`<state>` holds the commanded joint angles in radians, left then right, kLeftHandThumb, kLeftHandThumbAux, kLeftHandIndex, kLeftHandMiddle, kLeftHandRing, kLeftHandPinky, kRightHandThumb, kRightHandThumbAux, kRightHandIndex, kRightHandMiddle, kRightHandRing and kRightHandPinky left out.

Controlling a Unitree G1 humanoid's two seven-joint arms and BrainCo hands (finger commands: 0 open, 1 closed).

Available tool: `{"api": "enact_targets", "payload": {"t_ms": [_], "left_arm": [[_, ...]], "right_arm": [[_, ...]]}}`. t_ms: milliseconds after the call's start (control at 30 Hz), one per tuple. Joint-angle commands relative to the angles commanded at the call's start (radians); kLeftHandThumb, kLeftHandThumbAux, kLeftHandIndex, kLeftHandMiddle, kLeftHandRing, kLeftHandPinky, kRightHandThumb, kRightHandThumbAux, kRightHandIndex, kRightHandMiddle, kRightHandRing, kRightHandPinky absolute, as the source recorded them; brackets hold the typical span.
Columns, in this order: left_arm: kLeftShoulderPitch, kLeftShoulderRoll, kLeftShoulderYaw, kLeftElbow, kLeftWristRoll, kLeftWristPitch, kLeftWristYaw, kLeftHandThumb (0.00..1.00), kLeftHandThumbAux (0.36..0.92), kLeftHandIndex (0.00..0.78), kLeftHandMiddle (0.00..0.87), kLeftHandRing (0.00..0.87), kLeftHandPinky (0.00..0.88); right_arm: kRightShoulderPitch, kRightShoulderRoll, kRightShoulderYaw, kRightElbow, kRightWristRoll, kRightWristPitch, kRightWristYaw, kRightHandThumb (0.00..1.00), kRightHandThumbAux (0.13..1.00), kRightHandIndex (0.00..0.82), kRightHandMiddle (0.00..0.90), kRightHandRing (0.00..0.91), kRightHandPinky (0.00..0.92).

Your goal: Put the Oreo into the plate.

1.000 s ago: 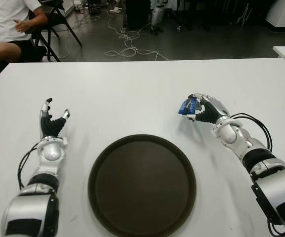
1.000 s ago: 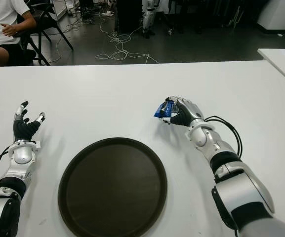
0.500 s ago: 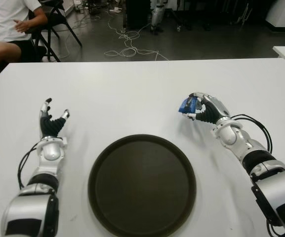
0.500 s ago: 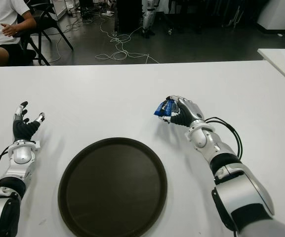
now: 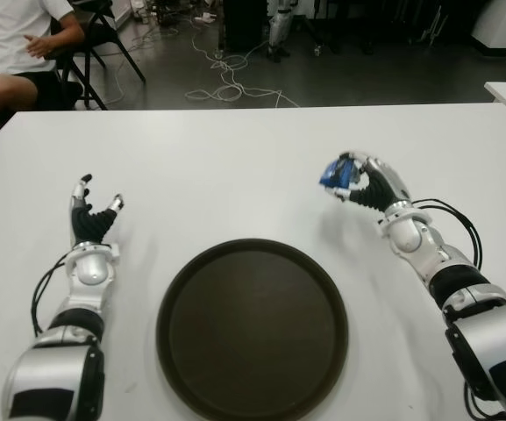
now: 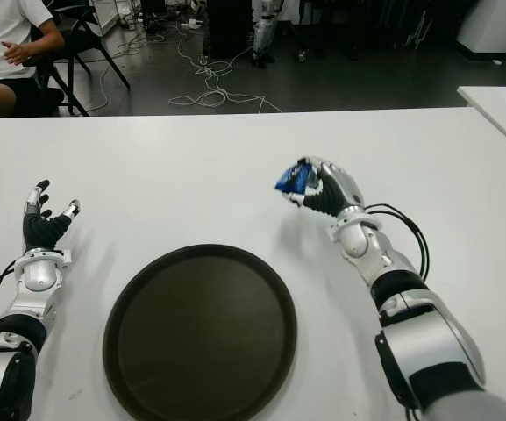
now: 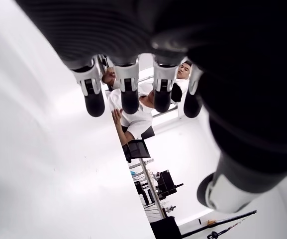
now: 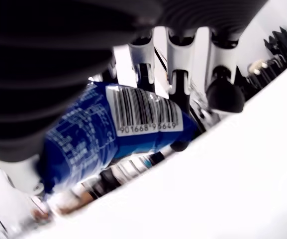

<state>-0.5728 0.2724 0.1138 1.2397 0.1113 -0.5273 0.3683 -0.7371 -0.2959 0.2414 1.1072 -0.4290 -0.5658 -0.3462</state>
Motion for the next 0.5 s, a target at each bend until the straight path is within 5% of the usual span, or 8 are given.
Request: {"api": "enact_targets", "payload": {"t_ms": [500], "left_arm": [[0.0, -0.006, 0.003, -0.003, -0.002, 0.0, 0.005, 0.0, 0.732, 0.04, 0.056, 0.034, 0.026]], "right_arm": [[0.012, 0.031, -0.124, -0.075, 0.172, -0.22, 0.095, 0.712, 0.713, 0.442, 0.843, 0.853, 0.85]]}}
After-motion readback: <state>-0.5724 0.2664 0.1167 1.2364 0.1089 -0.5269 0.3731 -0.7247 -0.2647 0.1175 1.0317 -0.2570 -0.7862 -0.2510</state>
